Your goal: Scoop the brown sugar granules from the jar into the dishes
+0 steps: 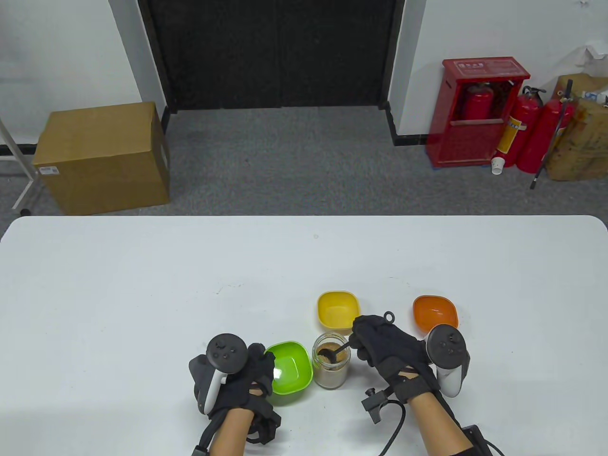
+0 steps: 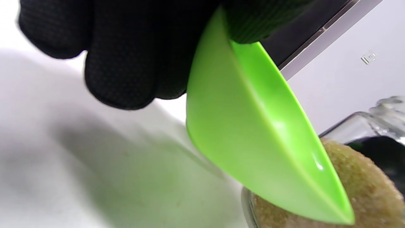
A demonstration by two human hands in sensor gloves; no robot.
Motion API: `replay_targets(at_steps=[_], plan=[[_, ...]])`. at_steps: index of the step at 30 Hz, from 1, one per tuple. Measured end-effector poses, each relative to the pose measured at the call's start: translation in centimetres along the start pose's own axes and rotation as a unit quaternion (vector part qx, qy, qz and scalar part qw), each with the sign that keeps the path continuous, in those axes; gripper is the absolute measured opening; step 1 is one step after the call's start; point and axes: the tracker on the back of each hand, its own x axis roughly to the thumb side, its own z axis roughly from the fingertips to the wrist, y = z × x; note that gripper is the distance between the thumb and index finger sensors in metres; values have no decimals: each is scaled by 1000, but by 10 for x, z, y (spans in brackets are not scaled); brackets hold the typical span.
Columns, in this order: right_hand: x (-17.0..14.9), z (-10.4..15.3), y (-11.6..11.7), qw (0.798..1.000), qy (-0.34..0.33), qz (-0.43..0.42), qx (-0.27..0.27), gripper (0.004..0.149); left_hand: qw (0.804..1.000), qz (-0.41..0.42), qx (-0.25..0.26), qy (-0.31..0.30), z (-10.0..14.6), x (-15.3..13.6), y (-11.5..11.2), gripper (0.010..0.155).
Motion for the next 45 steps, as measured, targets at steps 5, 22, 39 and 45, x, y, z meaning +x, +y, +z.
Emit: replay_targets(at_steps=[5,22,39,45], plan=[[-7,-1,-6,999,21,-26,-10,41,1000,10,1,-1,0,-1,1,53],[-18,0,-21,994,52,-81,-42,43,999,46,2,-1,1,-5,6,53],[-11,-9,-28,988,40,-138,-59,44,999,51,3,-5,1,-5,8,52],[-6,-10,-13,988,33,-141,-50,46,999,47,1,-7,1,-4,8,51]])
